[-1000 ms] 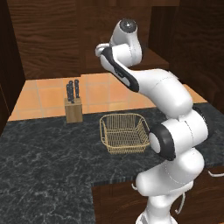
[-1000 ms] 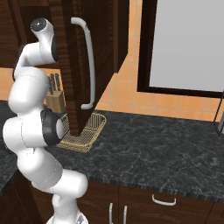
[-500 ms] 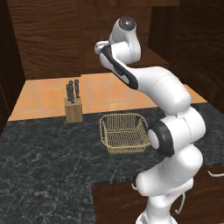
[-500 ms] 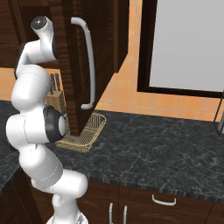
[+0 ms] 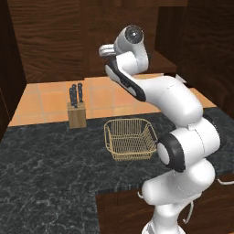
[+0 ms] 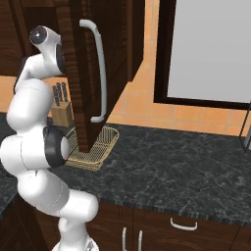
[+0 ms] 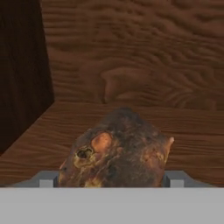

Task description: Open the cabinet, pick up the bread from the cabinet and place it in the basket. Then move the basket to the dining counter.

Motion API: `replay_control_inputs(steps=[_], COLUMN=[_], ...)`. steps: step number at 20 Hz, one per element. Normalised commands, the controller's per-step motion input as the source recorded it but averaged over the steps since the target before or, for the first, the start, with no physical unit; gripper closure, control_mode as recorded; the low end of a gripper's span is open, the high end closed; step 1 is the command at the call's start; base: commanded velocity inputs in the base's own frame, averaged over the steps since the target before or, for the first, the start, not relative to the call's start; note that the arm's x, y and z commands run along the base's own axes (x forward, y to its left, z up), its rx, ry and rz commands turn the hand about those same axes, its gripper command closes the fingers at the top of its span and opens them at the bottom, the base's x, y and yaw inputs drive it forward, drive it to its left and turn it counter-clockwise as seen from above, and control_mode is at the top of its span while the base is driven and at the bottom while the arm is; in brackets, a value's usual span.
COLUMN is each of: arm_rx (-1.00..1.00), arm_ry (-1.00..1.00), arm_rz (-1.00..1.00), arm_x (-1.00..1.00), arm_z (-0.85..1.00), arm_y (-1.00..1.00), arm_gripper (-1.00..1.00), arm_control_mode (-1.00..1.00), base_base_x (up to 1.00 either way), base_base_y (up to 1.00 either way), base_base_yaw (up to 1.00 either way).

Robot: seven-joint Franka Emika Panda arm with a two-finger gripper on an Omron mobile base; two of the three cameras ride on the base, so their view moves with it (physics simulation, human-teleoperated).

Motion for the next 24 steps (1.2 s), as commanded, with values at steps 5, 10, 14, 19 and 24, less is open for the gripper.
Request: replay_control_inputs(steps=[5, 10, 14, 19, 24], arm_rx=[0.03, 0.02, 0.00, 0.00, 0.00], arm_ry=[-0.15, 0.00, 0.06, 0.20, 0.41], arm_rz=[0.00, -0.01, 0.00, -0.01, -0.02], arm_x=[-0.93, -1.00, -1.00, -1.00, -1.00], arm_z=[0.49, 0.36, -0.01, -0.02, -0.12], arm_y=[0.00, 0.00, 0.00, -0.01, 0.00], arm_gripper=[1.00, 1.00, 1.00, 1.00, 1.00], arm_control_mode=[-1.00, -1.00, -1.00, -1.00, -1.00], base_base_x=[0.00, 0.00, 0.00, 0.00, 0.00], base_base_y=[0.00, 0.00, 0.00, 0.00, 0.00], base_base_yaw=[0.00, 0.00, 0.00, 0.00, 0.00])
